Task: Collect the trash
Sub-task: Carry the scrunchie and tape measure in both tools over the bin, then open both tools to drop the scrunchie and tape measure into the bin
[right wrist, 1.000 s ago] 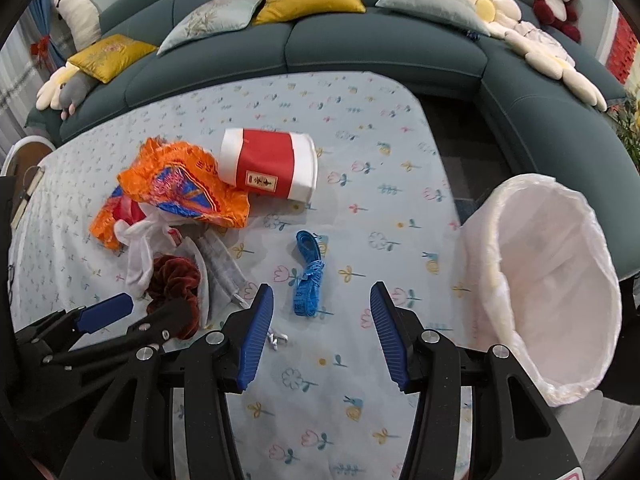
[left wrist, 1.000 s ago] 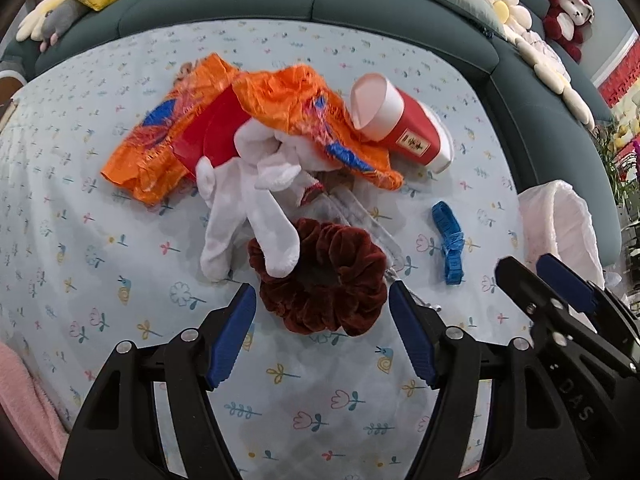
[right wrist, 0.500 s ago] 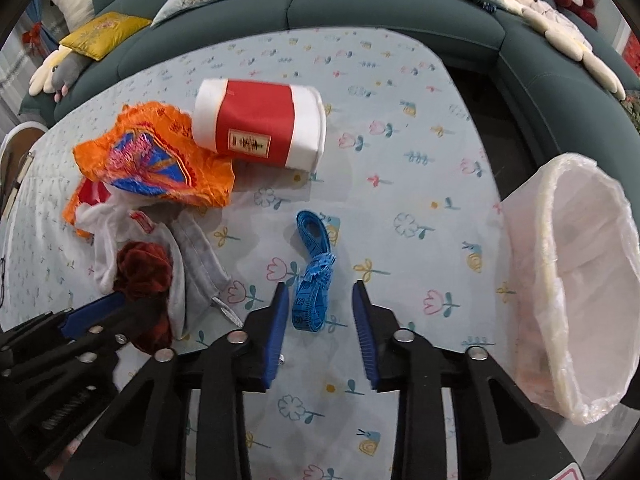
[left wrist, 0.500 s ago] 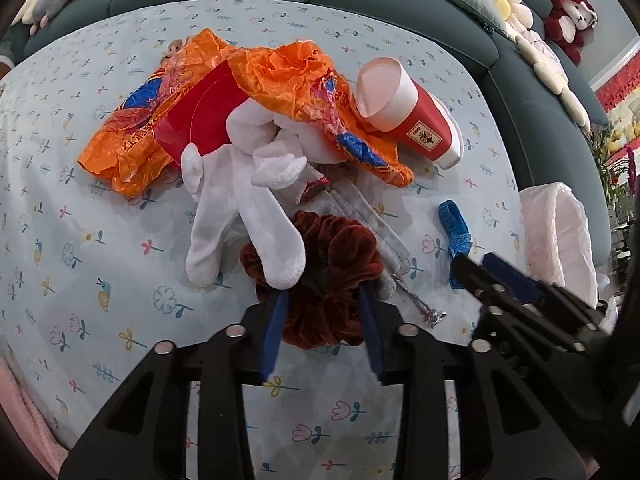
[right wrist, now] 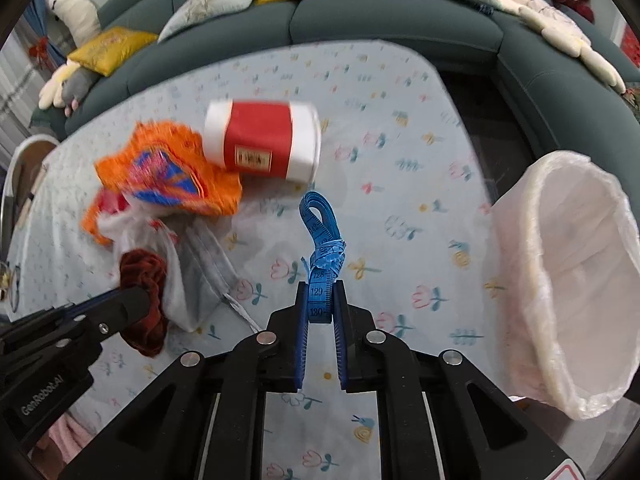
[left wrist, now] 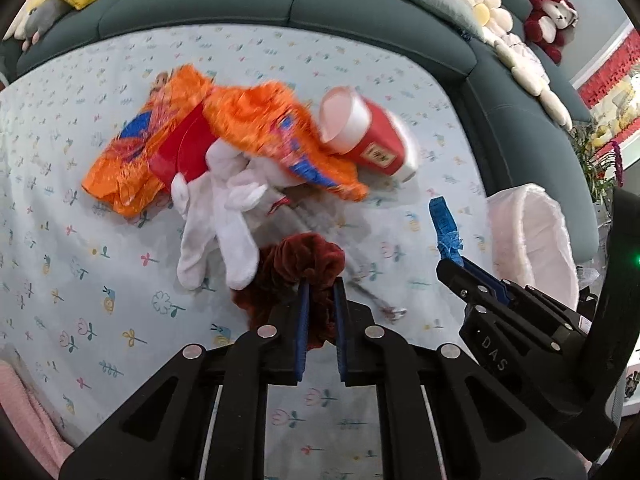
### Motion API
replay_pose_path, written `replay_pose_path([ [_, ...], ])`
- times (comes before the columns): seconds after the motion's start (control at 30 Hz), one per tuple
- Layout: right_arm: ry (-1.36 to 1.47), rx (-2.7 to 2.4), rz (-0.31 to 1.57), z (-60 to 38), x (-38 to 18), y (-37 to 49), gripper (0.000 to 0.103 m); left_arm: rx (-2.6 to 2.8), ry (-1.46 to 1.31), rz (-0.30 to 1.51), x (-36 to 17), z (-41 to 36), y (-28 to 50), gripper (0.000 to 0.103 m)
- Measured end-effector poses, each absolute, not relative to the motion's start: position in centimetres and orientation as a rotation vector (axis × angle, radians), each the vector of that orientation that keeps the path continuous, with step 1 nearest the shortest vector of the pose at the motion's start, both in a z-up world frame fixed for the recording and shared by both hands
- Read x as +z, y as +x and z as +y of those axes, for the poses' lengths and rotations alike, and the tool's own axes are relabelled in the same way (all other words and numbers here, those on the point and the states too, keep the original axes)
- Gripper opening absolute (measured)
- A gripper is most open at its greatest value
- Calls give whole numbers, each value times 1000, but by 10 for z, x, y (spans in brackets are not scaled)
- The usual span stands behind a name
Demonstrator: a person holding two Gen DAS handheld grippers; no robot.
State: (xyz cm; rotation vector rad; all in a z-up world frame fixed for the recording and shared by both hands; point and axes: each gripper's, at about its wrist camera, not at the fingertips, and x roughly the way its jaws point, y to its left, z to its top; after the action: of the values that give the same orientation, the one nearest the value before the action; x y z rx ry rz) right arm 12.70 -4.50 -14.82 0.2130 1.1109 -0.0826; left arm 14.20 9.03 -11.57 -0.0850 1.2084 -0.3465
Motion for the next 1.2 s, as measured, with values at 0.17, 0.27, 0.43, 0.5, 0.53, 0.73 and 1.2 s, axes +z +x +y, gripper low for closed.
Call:
replay_pose_path([
  [0.17,225,-101,1047,-61,-118,113,11,-391,-88,1147,-86,73,132,11],
  [0.27,234,-117,1006,-75,-99,104,11,-424,-82,1112,-68,57,126,11],
  [0.43,256,-157,940,-105,-70,85,11,-486,-70,1072,-45,25,116,11],
  [0.5,263,-178,913,-121,-59,75,11,-513,-60,1057,-37,12,111,11],
  [0.53,266,-187,904,-127,-56,71,11,-525,-55,1051,-33,5,109,11],
  [0.73,289,-257,859,-172,-42,43,11,-620,-13,998,-9,-45,89,11],
  [1.2,362,-381,858,-253,-63,-2,11,-766,76,1020,-14,-145,61,11],
])
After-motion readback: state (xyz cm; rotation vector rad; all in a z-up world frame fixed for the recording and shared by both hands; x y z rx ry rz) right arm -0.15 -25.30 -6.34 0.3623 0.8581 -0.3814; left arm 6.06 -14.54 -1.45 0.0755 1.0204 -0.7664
